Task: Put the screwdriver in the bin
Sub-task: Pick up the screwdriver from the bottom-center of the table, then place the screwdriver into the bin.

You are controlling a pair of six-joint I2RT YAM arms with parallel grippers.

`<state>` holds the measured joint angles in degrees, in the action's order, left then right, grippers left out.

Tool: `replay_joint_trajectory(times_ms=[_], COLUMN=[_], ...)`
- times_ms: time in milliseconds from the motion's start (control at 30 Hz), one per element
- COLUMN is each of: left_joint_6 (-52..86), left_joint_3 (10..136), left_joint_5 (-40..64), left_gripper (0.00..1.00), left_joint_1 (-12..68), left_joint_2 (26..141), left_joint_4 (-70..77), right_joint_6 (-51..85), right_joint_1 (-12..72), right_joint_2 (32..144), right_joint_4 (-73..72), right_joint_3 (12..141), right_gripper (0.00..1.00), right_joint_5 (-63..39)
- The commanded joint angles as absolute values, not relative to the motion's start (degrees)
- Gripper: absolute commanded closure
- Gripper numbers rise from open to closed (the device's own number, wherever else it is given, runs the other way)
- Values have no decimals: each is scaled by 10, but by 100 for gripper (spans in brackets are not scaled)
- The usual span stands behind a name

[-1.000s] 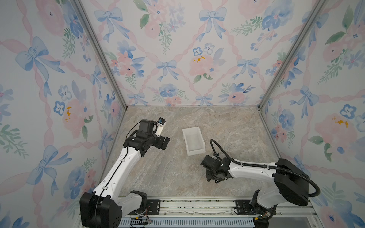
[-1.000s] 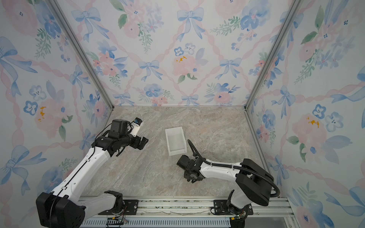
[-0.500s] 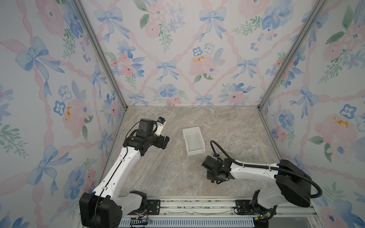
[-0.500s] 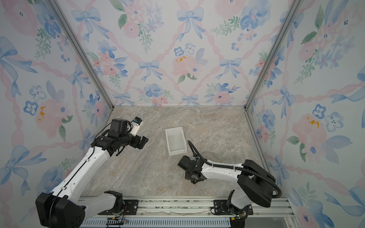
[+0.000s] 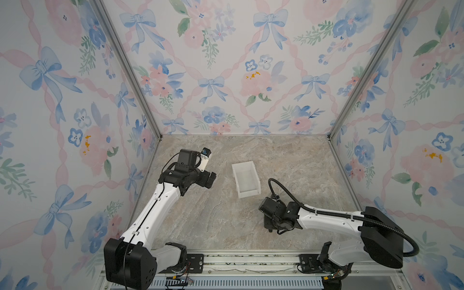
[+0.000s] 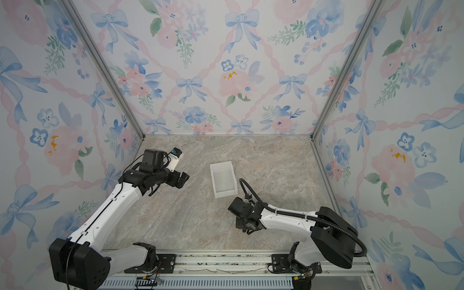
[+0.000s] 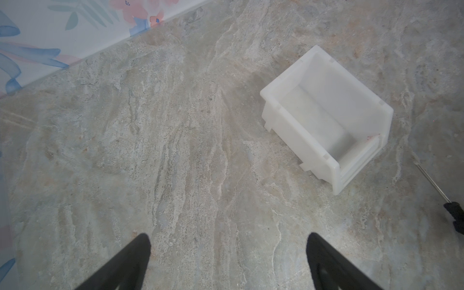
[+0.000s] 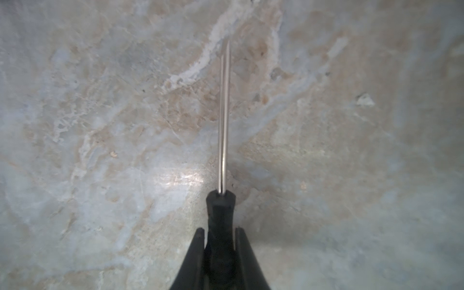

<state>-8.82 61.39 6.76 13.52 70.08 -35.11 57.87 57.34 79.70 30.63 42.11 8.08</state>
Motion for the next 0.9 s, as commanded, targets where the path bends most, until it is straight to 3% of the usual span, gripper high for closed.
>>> replay_joint_trajectory(times_ms=[0, 400, 867], left_joint_6=[-96, -96, -97], left_joint_3=[625, 638, 650], left_joint_5=[82, 69, 71], left_gripper=[2, 2, 2], left_joint_1=[139, 139, 138], left_joint_2=[706, 723, 731], left_joint_4=[-363, -363, -363], right_joint_6=[549, 460, 361], right_joint_1=[552, 468, 438], right_joint_2=[768, 703, 862], right_joint_4=[321, 388, 356], right_joint_3=[418, 503, 685], right_gripper=[84, 82, 82], right_joint_5=[60, 20, -22])
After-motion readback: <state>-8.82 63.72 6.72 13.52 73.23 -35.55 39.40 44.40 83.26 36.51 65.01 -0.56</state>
